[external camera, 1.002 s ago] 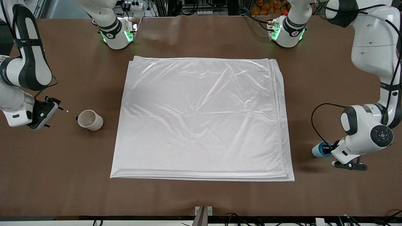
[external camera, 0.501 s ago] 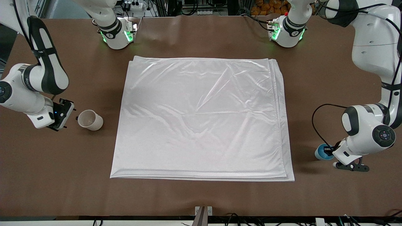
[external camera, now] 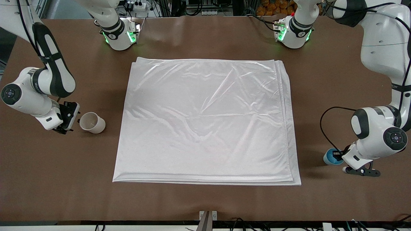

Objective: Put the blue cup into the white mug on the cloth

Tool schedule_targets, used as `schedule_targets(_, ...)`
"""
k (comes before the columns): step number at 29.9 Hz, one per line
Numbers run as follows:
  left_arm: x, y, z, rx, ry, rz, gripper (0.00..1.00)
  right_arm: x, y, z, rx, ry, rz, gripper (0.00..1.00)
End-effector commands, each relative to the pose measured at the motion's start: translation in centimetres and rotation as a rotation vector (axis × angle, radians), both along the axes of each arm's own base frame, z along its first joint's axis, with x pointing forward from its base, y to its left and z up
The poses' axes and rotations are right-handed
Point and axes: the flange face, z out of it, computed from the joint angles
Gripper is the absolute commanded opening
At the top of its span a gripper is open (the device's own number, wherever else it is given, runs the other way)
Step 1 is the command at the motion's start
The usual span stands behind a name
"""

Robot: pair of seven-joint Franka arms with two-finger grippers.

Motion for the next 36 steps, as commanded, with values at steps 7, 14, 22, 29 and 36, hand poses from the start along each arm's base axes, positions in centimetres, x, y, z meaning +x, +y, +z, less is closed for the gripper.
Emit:
schedule_targets(7,0.0,0.0,2.2,-0.022,-0.031,0.034,0.00,-0.9,0.2,-2.9,0.002,-0.006,0.097,1.00)
schedule_targets(14,0.2,0.0,3.7,-0.039,-0.051,0.048,0.00,-1.6,0.0,-4.0,0.002,-0.027,0.100,1.00)
schedule_targets(22,0.1,0.1,4.4,-0.043,-0.053,0.054,0.00,-1.8,-0.7,-4.3,0.003,-0.028,0.106,0.63)
schedule_targets(29,0.0,0.2,5.1,-0.043,-0.053,0.056,0.00,-1.7,-0.6,-4.1,0.003,-0.029,0.126,0.16)
schedule_targets(36,-0.1,0.3,6.1,-0.042,-0.050,0.058,0.00,-1.6,-0.7,-3.2,0.002,-0.038,0.121,0.01)
